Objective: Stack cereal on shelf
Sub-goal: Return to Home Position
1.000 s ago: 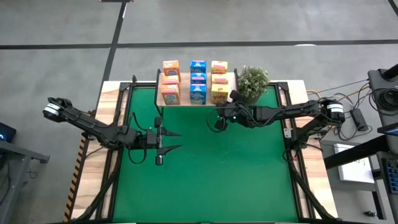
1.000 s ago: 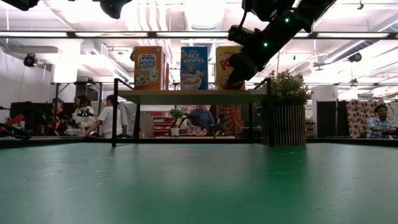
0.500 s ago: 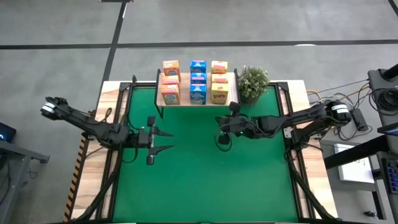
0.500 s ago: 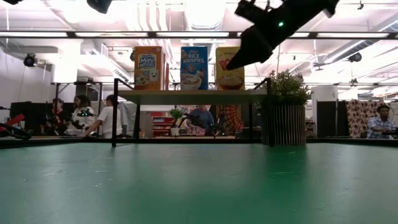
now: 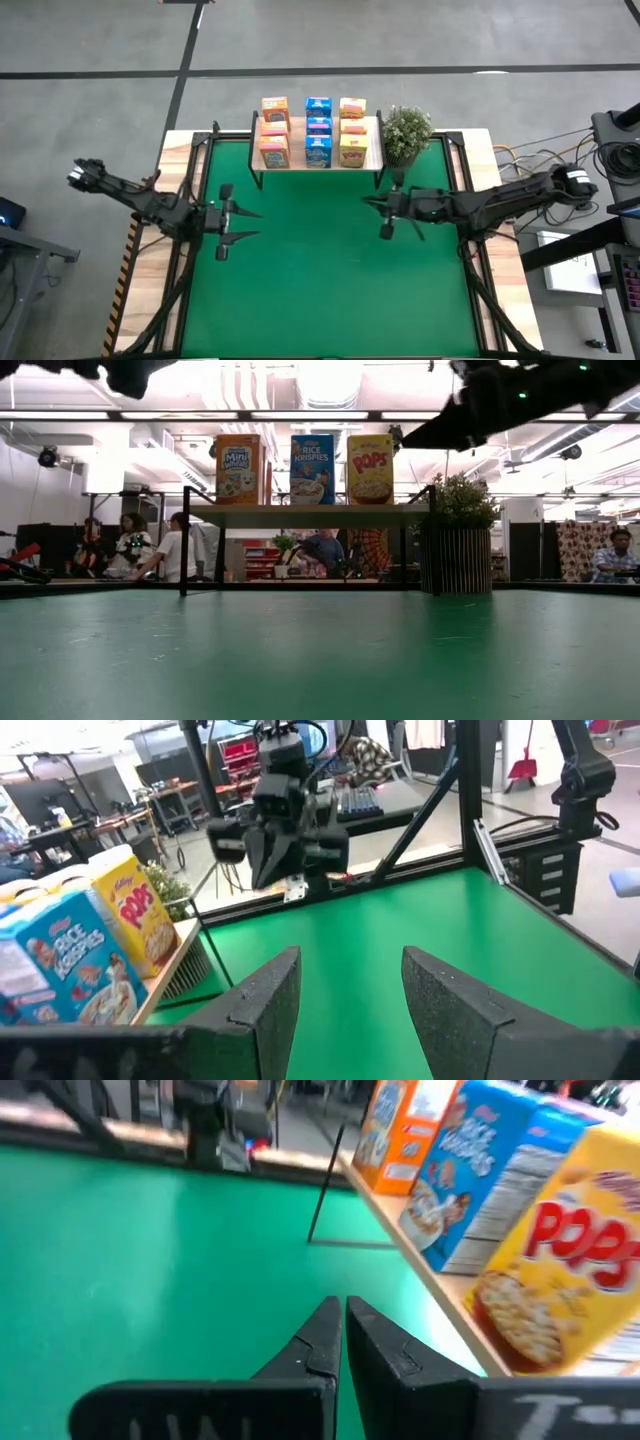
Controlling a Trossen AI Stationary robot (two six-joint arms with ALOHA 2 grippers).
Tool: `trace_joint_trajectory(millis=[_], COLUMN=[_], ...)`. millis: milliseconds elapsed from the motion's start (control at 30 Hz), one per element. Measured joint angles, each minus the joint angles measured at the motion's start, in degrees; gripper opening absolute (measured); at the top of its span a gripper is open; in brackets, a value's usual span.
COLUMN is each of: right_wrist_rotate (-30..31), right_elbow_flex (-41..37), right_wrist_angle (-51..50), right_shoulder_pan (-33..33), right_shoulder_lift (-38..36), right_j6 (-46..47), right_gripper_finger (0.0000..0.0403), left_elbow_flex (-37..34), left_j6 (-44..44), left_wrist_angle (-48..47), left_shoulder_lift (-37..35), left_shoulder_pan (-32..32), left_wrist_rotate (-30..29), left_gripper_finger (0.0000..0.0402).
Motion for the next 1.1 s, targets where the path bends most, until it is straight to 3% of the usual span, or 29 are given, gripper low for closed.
trace_joint_trajectory(millis=[733,1100], right_wrist_rotate=[-3.25,-4.55], right_elbow_flex=[-20.35,-26.74], right_wrist_angle=[4.57,4.47], right_shoulder_pan=[-0.02,0.00], right_shoulder_lift=[-31.75,-43.21], right_j6=[-0.45,-2.79], right_gripper_finger=[0.0009,0.0009], left_elbow_flex=[-15.91,-17.13], left_j6=[1.03,0.53], left_wrist_angle=[0.34,-0.05], left_shoulder_lift=[-33.07,-33.83], left_shoulder_pan=[0.00,0.09], left_wrist_rotate=[-0.03,-1.09], left_gripper_finger=[0.0159,0.0159])
